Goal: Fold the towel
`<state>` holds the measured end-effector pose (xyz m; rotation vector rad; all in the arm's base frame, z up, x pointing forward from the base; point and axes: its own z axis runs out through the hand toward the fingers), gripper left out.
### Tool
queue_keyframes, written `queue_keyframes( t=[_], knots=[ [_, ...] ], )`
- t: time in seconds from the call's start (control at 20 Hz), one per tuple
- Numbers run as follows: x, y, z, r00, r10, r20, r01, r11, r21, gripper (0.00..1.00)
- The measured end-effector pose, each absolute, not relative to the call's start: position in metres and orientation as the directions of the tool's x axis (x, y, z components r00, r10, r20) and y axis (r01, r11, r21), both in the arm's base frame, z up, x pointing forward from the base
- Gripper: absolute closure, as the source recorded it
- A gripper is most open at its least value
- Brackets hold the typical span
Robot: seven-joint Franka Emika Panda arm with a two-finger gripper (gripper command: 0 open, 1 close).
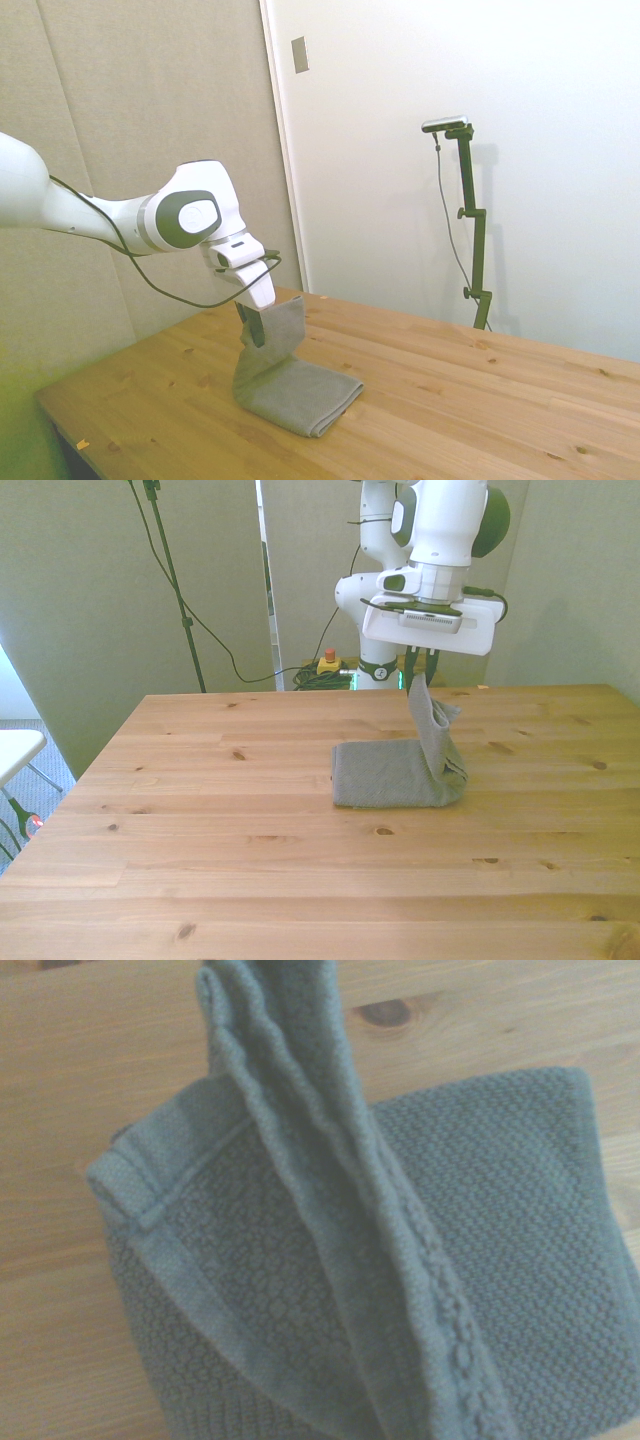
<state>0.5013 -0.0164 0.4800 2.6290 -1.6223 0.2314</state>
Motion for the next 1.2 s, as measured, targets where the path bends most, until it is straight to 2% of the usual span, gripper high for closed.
queue_keyframes(
  t=[0.15, 0.2, 0.4, 0.8, 1.2],
  knots=[
    [0.495, -0.041, 0.483, 0.42, -0.895, 0.149, -0.901, -0.431, -0.048, 1.0],
    [0.494, -0.049, 0.483, 0.412, -0.899, 0.147, -0.905, -0.423, -0.048, 0.0],
    [0.497, -0.078, 0.467, 0.395, -0.909, 0.129, -0.914, -0.404, -0.048, 0.0],
    [0.533, -0.115, 0.437, 0.376, -0.923, 0.085, -0.924, -0.38, -0.035, 0.0],
    [0.532, -0.128, 0.455, 0.356, -0.93, 0.089, -0.93, -0.362, -0.064, 0.0]
  ],
)
